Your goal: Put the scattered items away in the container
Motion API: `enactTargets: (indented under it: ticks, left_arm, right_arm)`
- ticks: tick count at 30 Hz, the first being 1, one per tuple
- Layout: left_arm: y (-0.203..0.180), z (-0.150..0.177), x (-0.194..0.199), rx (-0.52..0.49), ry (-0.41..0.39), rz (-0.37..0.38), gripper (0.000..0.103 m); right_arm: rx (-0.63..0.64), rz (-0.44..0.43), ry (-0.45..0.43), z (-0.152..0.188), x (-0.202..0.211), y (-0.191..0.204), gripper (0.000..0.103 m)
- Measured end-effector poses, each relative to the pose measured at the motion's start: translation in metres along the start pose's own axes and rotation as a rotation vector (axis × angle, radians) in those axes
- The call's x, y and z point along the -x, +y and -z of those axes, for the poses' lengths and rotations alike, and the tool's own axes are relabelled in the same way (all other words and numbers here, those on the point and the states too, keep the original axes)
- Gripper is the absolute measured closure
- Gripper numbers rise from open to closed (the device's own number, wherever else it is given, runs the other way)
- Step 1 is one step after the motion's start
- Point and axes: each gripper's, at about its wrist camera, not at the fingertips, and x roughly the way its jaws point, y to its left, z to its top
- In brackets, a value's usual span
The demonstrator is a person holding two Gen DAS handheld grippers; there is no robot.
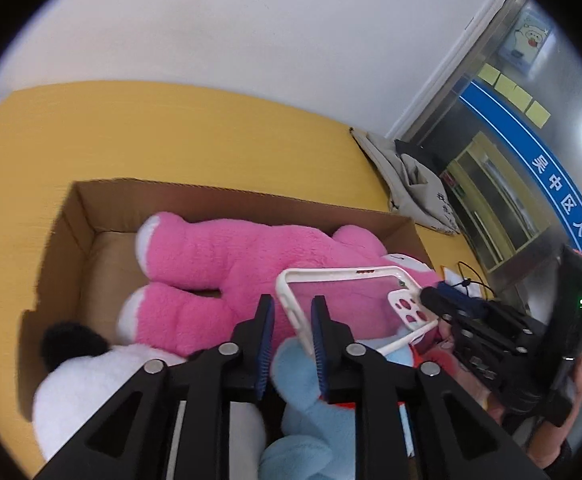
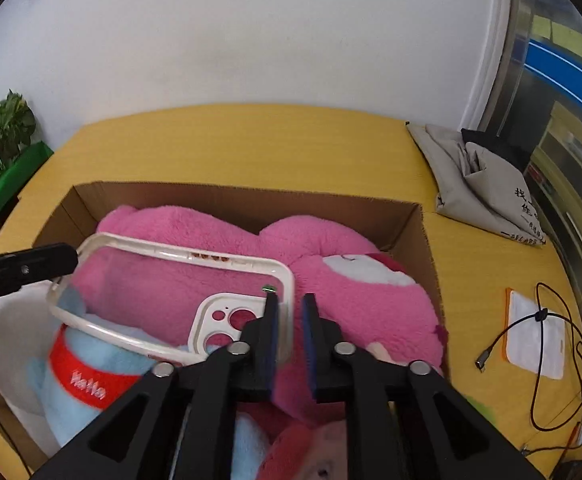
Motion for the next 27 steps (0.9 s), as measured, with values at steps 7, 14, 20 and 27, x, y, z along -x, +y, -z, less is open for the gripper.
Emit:
enactTargets:
  ticks: [7, 14, 20, 27]
  left_arm:
    - [-0.025, 0.046, 0.096, -0.094, -0.195, -0.09, 0.023]
    - [-0.044, 0.142, 0.127, -0.172, -0.188, -0.167, 0.023]
    - [-0.059, 0.196, 0.131, -0.16, -0.198, -0.186, 0.023]
    - [-0.07, 0.226, 0.146, -0.122, -0.248, -0.2, 0.023]
  right_arm:
    - [-0.026, -0.112, -0.168, 0.035, 0.096, 0.004, 0.002]
    - [-0.025, -0.076, -0.168, 0.123, 0.136, 0.019, 0.0]
    - [-0.03, -0.019, -0.181, 0.178, 0.149, 0.017, 0.0]
    - [0.006, 0.008, -0.206, 0.213, 0.172, 0.02, 0.0]
